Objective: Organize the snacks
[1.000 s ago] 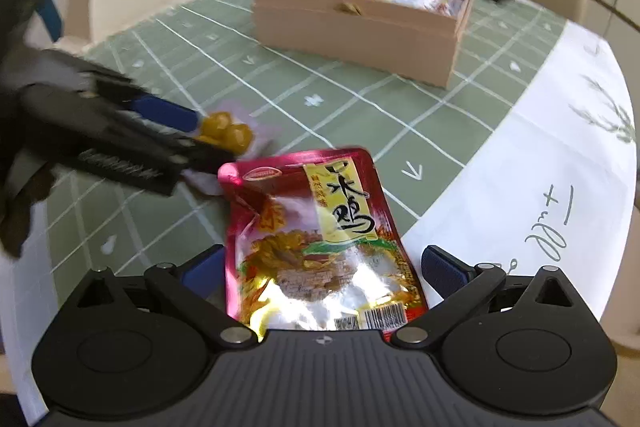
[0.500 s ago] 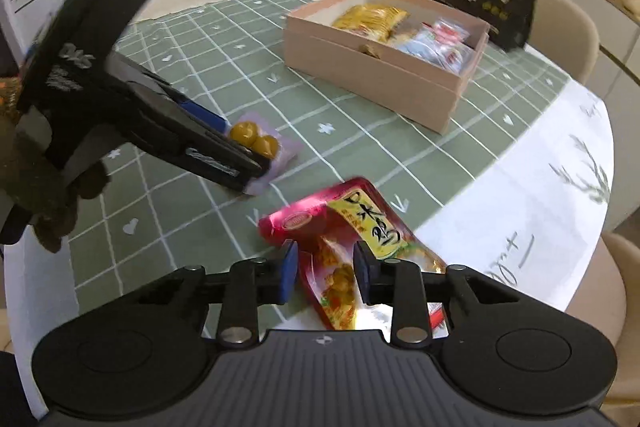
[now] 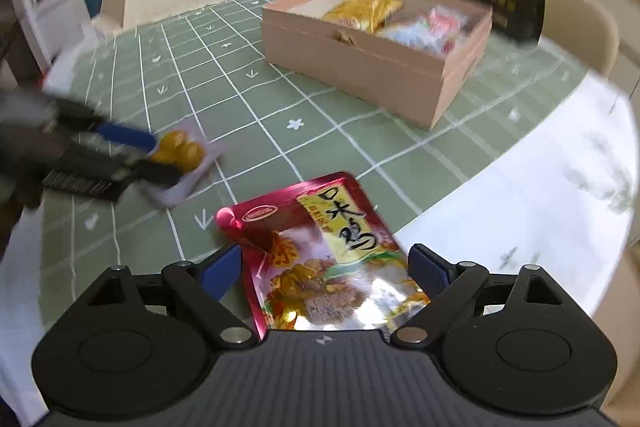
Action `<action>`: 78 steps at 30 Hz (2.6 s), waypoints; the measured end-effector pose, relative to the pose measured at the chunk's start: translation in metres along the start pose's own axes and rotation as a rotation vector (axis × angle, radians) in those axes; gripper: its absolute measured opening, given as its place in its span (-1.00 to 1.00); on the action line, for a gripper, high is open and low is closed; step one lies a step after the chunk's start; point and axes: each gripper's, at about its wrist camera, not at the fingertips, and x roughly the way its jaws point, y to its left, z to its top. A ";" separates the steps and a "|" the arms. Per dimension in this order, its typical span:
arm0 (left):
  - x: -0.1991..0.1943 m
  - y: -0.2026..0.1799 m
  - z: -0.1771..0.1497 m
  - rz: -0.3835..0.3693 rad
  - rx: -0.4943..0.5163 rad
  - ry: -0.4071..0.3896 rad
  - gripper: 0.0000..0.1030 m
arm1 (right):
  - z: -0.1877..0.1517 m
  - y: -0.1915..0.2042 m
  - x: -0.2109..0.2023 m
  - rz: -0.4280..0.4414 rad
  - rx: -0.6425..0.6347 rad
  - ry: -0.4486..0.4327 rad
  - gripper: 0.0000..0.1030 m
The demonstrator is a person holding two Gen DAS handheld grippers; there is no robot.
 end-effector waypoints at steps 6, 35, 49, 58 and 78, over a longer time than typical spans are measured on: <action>-0.019 0.015 -0.021 -0.028 -0.086 -0.015 0.08 | 0.000 0.024 -0.014 0.136 0.014 0.018 0.78; -0.003 -0.007 -0.002 0.043 -0.024 0.018 0.25 | 0.006 0.038 -0.022 -0.079 0.035 0.077 0.21; -0.053 -0.011 0.007 -0.011 0.028 -0.225 -0.37 | 0.018 0.041 -0.084 -0.102 0.058 -0.085 0.20; -0.114 -0.026 0.151 -0.096 0.164 -0.555 -0.35 | 0.027 0.034 -0.103 -0.117 0.106 -0.130 0.21; 0.011 0.084 0.105 -0.221 -0.401 -0.300 -0.35 | 0.151 0.006 -0.084 -0.319 0.165 -0.273 0.35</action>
